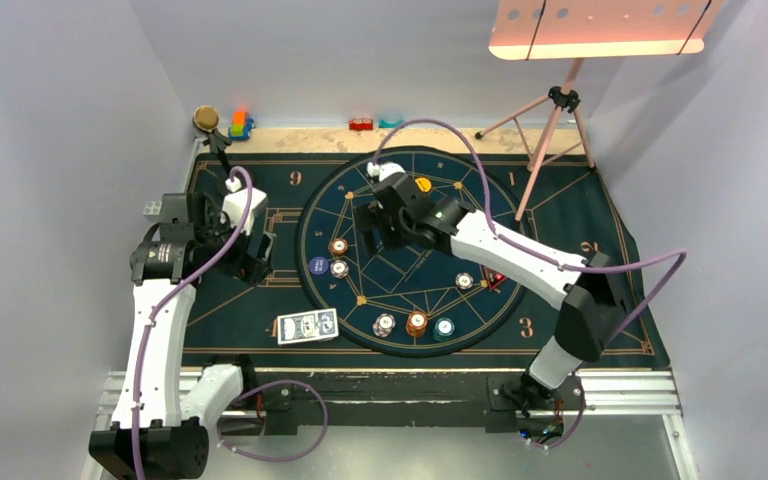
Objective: Distribute texas hold em gaming equipment
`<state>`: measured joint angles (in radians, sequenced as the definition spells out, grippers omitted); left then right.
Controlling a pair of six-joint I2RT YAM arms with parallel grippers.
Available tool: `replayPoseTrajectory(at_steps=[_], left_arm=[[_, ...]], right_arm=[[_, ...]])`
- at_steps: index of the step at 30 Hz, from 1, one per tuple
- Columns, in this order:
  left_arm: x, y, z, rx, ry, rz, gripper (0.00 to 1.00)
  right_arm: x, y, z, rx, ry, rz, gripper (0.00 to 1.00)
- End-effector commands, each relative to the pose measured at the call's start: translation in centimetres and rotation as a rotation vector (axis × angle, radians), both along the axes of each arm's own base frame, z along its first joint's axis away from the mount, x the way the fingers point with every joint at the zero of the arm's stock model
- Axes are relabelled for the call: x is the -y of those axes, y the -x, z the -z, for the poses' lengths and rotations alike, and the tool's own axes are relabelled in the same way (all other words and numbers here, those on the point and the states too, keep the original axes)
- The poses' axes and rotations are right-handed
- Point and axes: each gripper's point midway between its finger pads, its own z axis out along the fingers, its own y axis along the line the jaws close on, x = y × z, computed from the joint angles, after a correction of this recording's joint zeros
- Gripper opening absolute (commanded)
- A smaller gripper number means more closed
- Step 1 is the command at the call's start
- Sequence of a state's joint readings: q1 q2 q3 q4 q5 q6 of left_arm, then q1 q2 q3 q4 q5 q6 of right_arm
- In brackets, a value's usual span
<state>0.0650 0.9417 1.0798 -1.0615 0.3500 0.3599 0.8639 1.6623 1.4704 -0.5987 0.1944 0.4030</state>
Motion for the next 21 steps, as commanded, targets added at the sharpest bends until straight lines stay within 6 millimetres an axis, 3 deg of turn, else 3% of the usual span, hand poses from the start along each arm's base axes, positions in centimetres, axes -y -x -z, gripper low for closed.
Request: replayPoseTrajectory(at_steps=[1,5,10,21], left_arm=[[-0.3,-0.4,-0.3,0.034,-0.017,0.001,1.0],[-0.2,-0.5,-0.5,0.033,-0.012,0.006,1.0],[-0.3,-0.5,-0.2,0.027,-0.015,0.005,1.0],[-0.4,-0.6,-0.3,0.031,-0.016,-0.007,1.0]], right_arm=[[2.6,2.7,2.9,-0.068,0.017,0.045,0.94],[4.8,4.8,3.6,-0.084,0.026,0.045,0.96],[5.8,7.4,5.2,-0.102,0.079,0.005,0.96],[4.7,10.8,6.7,-0.117,0.126,-0.095,0.97]])
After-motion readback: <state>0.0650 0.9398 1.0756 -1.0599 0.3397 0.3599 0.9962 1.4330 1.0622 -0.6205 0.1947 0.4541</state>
